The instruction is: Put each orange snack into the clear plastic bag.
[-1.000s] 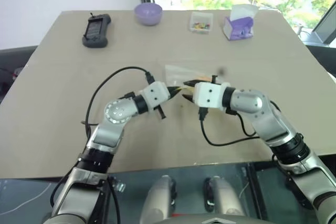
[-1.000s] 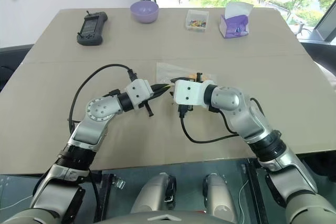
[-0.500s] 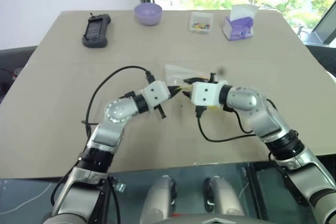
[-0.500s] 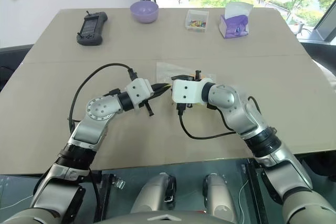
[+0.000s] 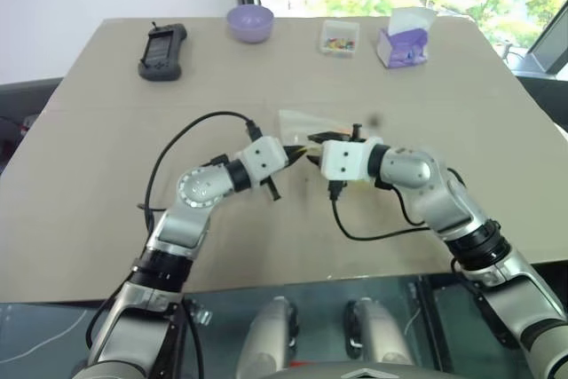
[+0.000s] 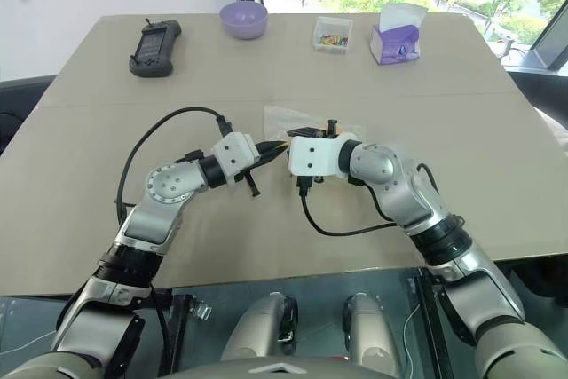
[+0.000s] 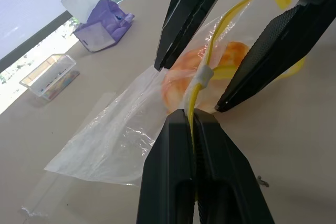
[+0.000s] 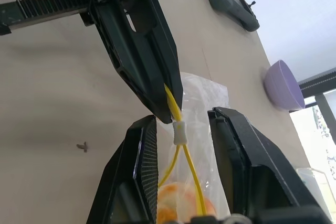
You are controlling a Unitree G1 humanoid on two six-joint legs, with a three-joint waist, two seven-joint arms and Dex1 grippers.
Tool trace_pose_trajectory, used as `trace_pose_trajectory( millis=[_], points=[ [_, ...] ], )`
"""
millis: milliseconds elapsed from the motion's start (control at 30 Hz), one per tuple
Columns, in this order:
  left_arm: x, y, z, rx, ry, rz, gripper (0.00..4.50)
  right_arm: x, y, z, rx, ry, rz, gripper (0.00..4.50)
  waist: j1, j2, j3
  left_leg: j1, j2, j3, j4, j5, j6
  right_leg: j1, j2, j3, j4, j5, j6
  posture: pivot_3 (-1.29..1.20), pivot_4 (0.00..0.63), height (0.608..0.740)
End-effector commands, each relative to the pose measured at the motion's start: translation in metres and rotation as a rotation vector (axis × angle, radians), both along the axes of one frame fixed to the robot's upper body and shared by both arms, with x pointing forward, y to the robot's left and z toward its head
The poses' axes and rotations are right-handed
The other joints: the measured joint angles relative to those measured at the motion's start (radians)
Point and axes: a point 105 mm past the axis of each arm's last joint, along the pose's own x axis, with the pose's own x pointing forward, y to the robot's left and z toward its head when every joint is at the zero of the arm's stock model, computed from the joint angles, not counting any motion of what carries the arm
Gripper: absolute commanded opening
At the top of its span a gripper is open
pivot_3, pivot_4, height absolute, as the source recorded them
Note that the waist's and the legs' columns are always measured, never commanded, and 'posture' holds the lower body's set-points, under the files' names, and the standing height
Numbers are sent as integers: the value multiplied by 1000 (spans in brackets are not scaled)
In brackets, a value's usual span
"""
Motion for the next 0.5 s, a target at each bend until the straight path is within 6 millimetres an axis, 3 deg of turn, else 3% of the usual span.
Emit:
trace_pose_trajectory(
  millis=[33, 100, 500],
  points=[
    [-4, -4, 18, -17, -67, -22, 0, -1, 3, 18, 33, -58, 18, 923, 0, 0, 0, 0, 0, 0, 0, 0, 0, 0, 0, 0, 0, 0, 0, 0, 150, 740],
    [-4, -5, 18, -16, -68, -22, 0, -1, 2, 18, 32, -58, 16, 39, 0, 0, 0, 0, 0, 0, 0, 0, 0, 0, 0, 0, 0, 0, 0, 0, 150, 740],
    [-4, -5, 21, -36, -71, -25, 0, 3, -2, 15, 16, -65, -2, 39, -1, 0, 0, 0, 0, 0, 0, 0, 0, 0, 0, 0, 0, 0, 0, 0, 150, 740]
  ],
)
